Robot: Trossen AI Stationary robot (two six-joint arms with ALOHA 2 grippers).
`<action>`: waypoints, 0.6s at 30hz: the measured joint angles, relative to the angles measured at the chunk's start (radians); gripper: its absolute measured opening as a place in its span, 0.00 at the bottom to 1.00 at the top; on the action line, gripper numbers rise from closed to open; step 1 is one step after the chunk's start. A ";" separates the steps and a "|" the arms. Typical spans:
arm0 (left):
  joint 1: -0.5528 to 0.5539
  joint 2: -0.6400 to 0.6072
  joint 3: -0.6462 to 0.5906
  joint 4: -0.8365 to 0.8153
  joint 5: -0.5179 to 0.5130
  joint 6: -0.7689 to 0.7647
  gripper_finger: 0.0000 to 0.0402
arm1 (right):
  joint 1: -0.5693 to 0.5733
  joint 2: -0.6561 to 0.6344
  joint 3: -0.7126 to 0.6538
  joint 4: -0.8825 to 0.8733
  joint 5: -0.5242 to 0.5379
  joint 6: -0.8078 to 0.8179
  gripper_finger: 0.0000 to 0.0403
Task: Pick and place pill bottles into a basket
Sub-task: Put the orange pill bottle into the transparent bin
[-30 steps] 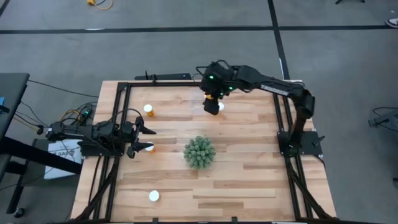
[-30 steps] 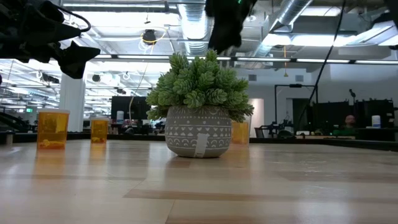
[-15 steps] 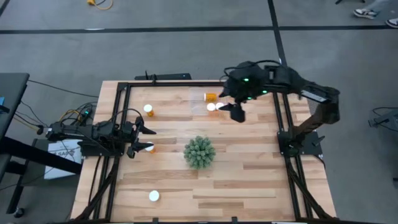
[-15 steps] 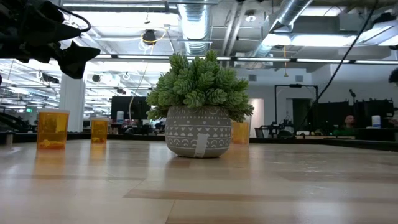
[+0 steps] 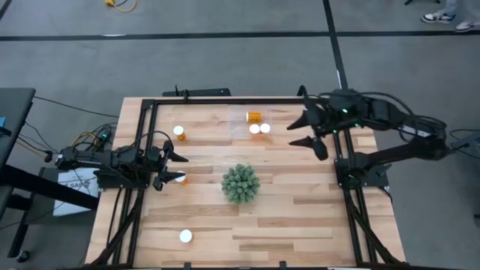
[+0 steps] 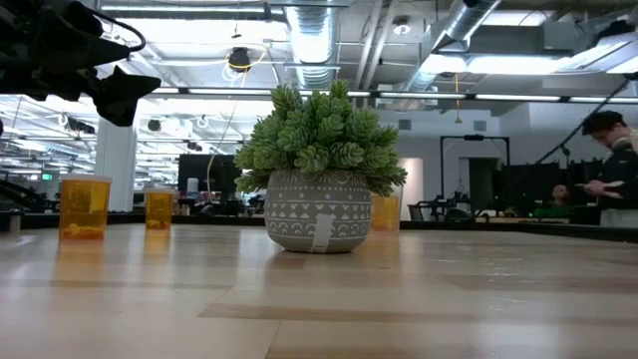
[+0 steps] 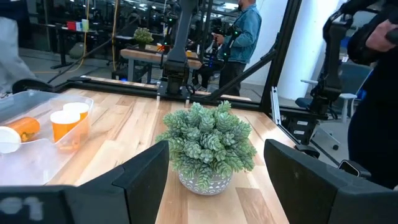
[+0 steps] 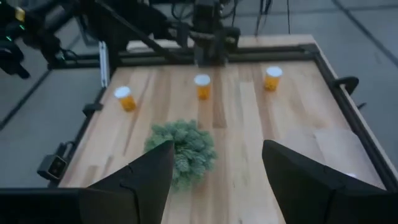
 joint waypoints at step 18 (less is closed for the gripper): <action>0.000 0.000 0.000 0.000 0.000 0.000 0.63 | 0.024 -0.379 -0.466 0.228 0.013 0.117 0.60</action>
